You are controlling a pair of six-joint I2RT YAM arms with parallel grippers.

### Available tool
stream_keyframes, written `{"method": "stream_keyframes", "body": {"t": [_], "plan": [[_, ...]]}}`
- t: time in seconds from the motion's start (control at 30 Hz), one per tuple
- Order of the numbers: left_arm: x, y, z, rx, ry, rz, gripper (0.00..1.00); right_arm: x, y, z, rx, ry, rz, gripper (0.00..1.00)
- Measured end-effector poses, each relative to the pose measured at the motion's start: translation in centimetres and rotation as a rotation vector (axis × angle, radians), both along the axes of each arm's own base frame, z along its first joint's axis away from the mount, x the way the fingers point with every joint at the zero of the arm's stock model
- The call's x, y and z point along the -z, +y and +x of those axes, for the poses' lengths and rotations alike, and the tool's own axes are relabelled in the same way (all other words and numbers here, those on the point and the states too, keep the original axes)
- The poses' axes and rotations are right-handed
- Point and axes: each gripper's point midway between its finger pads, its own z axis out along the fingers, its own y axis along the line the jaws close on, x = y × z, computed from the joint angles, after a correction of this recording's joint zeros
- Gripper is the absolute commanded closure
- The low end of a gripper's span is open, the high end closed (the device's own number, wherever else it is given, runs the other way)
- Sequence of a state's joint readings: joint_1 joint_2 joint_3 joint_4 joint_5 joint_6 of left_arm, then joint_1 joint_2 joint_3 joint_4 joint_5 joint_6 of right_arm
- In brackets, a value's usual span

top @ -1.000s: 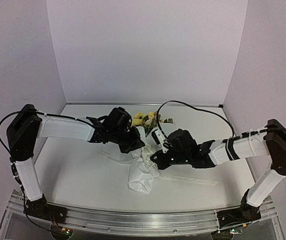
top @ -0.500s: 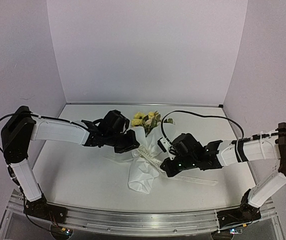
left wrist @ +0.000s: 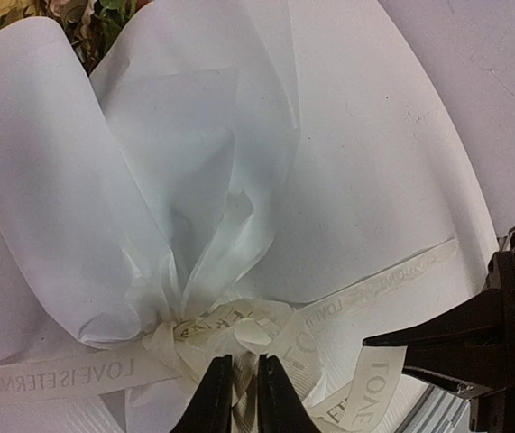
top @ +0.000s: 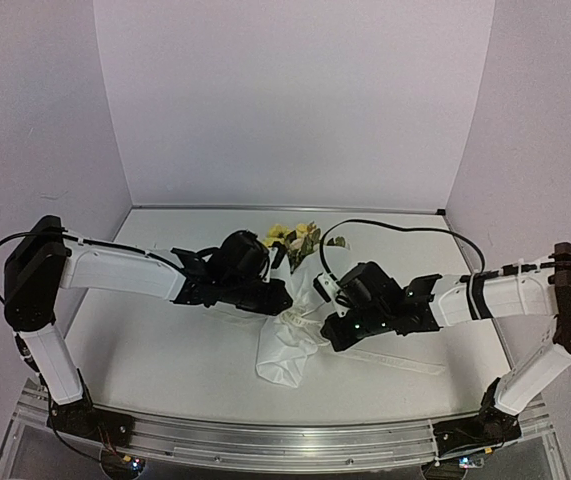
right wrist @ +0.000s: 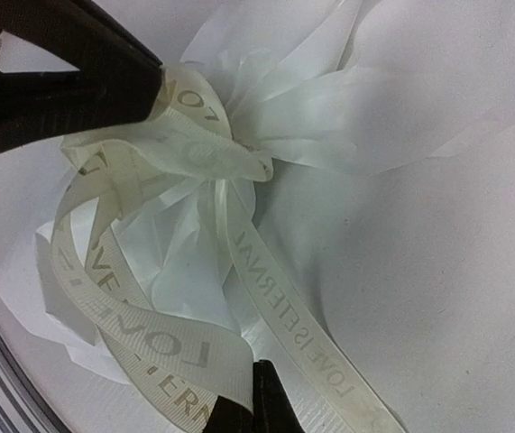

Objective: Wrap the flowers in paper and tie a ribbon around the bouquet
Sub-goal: Cross the half-tied ribbon with the folded bouquet.

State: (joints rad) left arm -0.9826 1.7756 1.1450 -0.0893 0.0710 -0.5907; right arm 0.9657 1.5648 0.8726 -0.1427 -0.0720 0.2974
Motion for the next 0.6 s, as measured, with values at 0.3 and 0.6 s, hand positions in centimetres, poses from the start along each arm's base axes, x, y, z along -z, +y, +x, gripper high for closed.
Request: {"method": "stream_keyframes", "body": {"t": [0.3, 0.6], "plan": [[0.2, 0.1, 1.0, -0.054, 0.006, -0.019, 0.87, 0.1, -0.1, -0.1, 0.005, 0.007, -0.003, 1.00], [1.1, 0.6, 2.0, -0.111, 0.042, -0.024, 0.98, 1.5, -0.3, -0.3, 0.014, 0.047, -0.037, 1.00]]}}
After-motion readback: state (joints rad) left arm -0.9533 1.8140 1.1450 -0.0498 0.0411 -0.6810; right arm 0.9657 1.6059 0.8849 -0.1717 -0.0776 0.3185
